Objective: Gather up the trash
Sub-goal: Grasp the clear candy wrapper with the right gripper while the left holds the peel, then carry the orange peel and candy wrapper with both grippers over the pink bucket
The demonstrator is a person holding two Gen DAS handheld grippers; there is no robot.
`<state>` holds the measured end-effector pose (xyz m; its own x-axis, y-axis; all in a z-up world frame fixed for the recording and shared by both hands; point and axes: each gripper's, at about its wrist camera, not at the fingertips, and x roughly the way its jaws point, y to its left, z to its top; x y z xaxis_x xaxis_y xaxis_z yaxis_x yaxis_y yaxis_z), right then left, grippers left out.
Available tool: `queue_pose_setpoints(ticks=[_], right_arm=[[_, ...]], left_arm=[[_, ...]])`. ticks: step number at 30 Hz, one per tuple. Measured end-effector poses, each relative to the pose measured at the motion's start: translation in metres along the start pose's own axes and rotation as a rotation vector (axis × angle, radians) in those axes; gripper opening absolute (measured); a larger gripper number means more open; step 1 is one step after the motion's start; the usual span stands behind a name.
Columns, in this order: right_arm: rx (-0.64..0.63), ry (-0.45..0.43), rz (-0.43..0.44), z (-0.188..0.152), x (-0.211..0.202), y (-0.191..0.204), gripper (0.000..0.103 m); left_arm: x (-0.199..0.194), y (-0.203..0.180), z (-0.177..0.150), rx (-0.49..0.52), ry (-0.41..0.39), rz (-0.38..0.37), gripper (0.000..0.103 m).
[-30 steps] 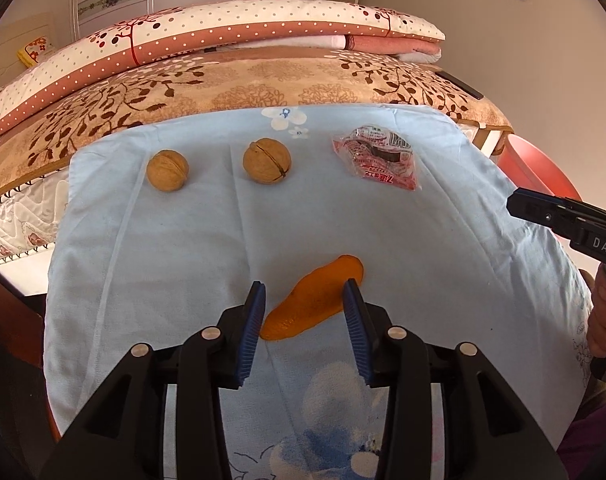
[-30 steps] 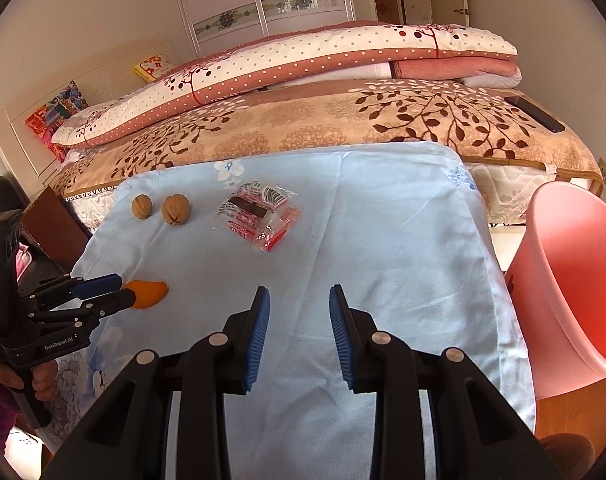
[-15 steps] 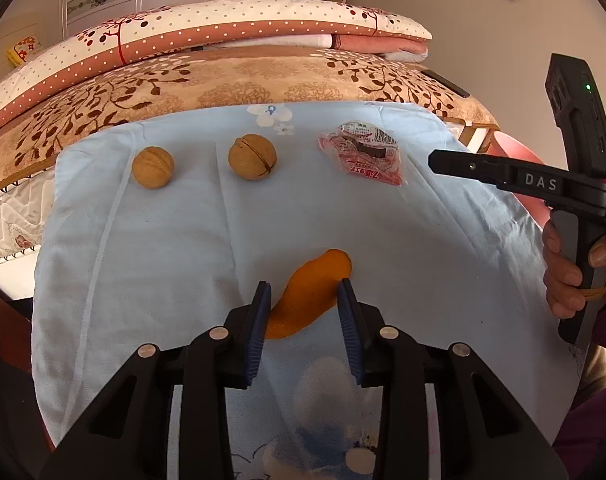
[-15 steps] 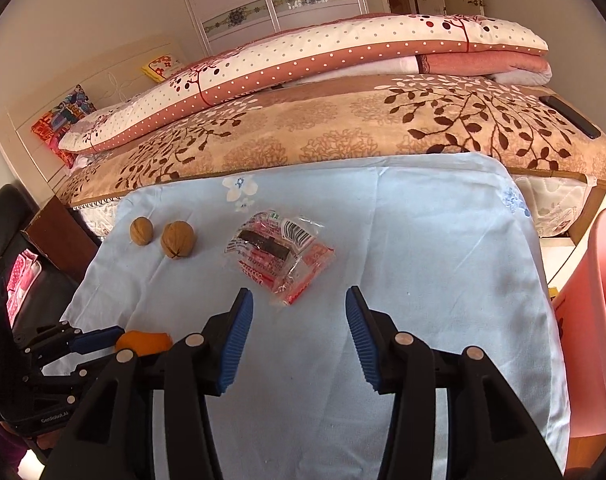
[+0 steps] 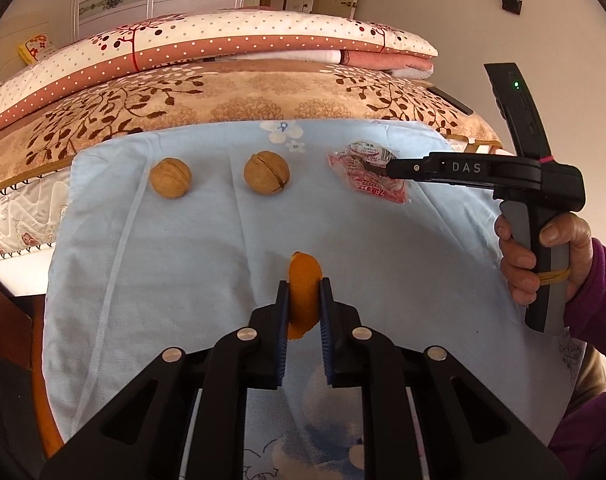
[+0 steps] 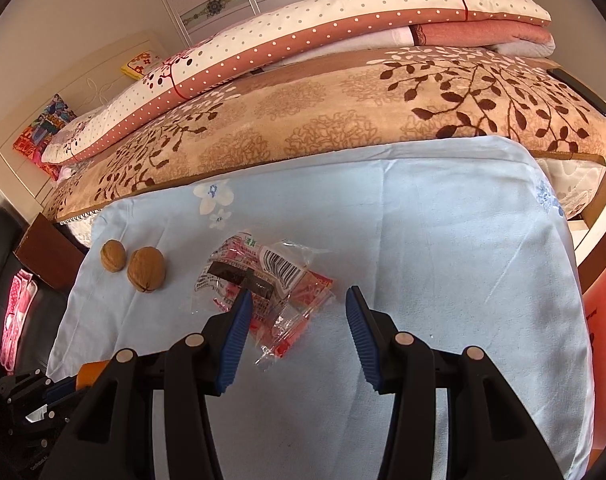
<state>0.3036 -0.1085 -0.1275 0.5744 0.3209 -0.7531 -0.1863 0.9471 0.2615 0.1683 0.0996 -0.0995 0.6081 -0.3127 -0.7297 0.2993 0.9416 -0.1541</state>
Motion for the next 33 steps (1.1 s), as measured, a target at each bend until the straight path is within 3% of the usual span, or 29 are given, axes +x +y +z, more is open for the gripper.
queue_pose_setpoints(ticks=[3, 4, 7, 13, 33], right_arm=[[0.013, 0.009, 0.008, -0.002, 0.004, -0.001, 0.046], [0.016, 0.008, 0.011, -0.002, 0.005, -0.001, 0.038], [0.023, 0.008, 0.024, -0.004, 0.003, 0.000, 0.029], [0.020, -0.017, 0.047, -0.010, -0.017, 0.000, 0.020], [-0.086, -0.181, -0.023, -0.072, -0.139, -0.007, 0.019]], left_arm=[[-0.003, 0.003, 0.001, -0.016, -0.002, 0.002, 0.014], [-0.003, 0.003, 0.001, -0.017, -0.005, 0.004, 0.014], [-0.007, 0.000, 0.002, -0.020, -0.014, 0.006, 0.014], [-0.017, -0.006, 0.002, -0.027, -0.036, 0.010, 0.014], [-0.045, -0.066, -0.003, -0.079, -0.120, 0.011, 0.014]])
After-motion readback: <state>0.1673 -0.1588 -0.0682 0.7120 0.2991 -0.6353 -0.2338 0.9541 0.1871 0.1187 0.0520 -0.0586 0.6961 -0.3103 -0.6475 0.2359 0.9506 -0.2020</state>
